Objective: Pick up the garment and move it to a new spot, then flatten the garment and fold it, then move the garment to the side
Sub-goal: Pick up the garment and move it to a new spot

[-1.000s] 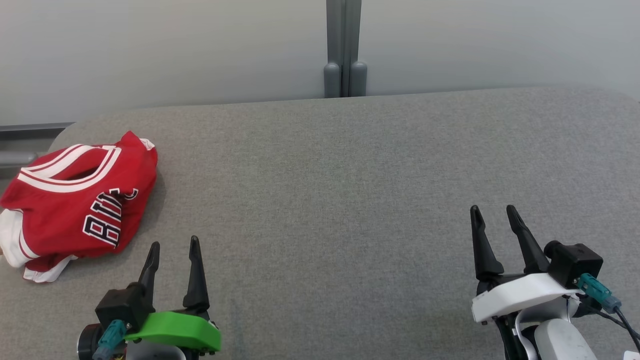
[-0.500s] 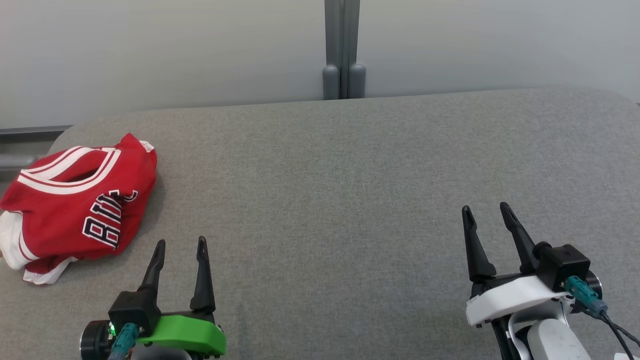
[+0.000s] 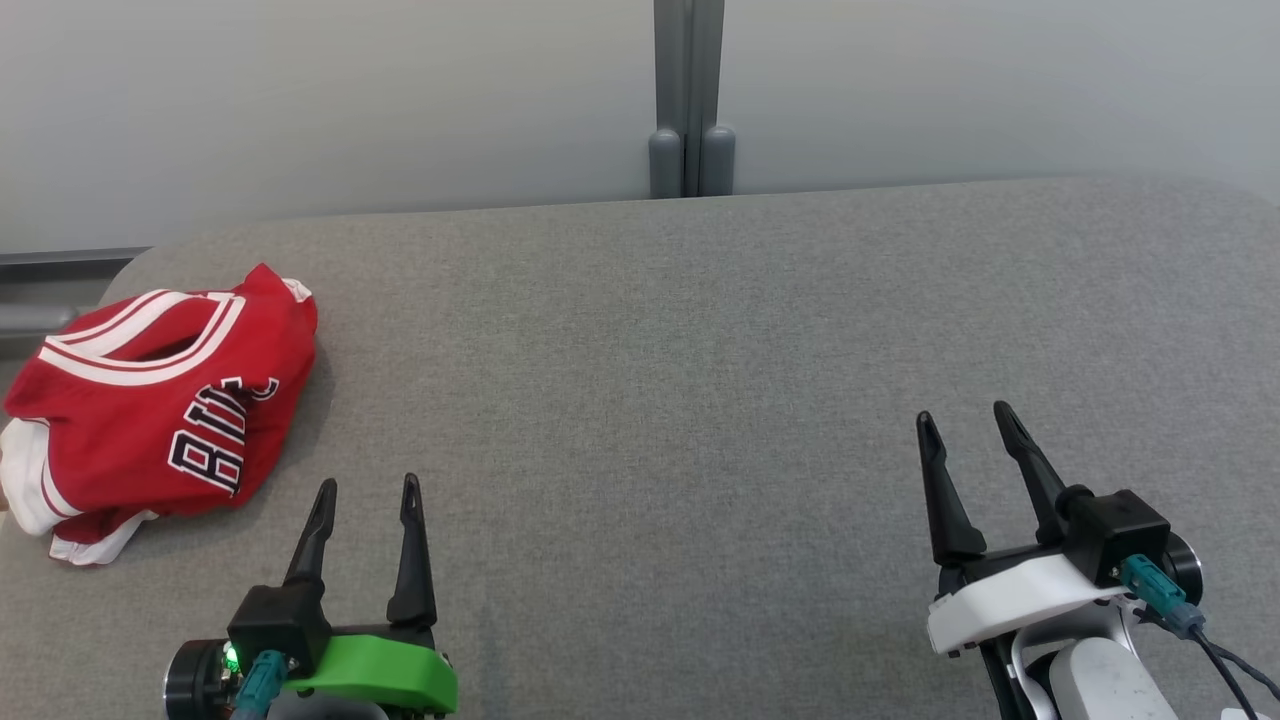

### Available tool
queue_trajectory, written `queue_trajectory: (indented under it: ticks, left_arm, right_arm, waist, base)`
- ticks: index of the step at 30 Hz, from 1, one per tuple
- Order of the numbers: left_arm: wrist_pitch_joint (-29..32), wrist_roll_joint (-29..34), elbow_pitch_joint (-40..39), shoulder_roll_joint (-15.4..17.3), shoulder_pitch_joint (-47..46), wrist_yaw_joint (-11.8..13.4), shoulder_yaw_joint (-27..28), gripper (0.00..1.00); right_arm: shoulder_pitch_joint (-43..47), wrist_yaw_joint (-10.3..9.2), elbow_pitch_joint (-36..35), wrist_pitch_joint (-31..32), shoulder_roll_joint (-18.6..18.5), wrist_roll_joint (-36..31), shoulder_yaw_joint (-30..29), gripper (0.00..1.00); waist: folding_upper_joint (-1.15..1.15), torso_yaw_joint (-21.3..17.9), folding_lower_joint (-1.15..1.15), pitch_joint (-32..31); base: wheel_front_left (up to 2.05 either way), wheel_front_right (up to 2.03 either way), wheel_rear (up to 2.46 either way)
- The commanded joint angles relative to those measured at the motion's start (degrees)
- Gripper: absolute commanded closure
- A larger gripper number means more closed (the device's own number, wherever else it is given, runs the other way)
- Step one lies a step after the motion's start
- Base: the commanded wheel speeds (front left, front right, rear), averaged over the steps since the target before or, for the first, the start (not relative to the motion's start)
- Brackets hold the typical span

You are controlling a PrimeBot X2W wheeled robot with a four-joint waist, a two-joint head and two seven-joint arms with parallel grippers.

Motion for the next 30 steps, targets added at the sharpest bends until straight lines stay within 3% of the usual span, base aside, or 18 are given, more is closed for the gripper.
queue_trajectory:
  ticks: [1, 6, 12, 30]
  left_arm:
    - [-0.02, -0.43, -0.19, 0.06, 0.53, 0.23, 0.1, 0.0]
    - [-0.02, -0.74, -0.03, 0.07, 0.64, 0.42, 0.18, 0.0]
    - [-0.02, -1.85, -0.19, 0.1, 0.3, 0.42, 0.83, 0.0]
    - [0.0, -1.8, -0.13, 0.09, 2.05, 0.5, 3.32, 0.0]
  right_arm:
    - [0.11, 0.0, -0.29, -0.2, -0.24, 0.02, 0.0, 0.0]
    - [0.56, 0.0, -0.53, -0.2, -0.23, -0.28, -0.14, 0.0]
    - [1.04, 0.0, -0.91, -0.19, -0.22, -0.11, -0.27, 0.0]
    - [1.88, 0.0, -1.61, -0.19, -0.22, 1.1, 1.46, 0.0]
  waist:
    - [0.0, 0.05, 0.0, 0.03]
    - [0.0, 0.61, 0.0, 0.01]
    - [0.0, 3.9, 0.0, 0.0]
    - [0.0, 21.36, 0.0, -0.08]
  base:
    - [0.0, 0.0, 0.0]
    - [0.0, 0.0, 0.0]
    - [0.0, 0.0, 0.0]
    - [0.0, 0.0, 0.0]
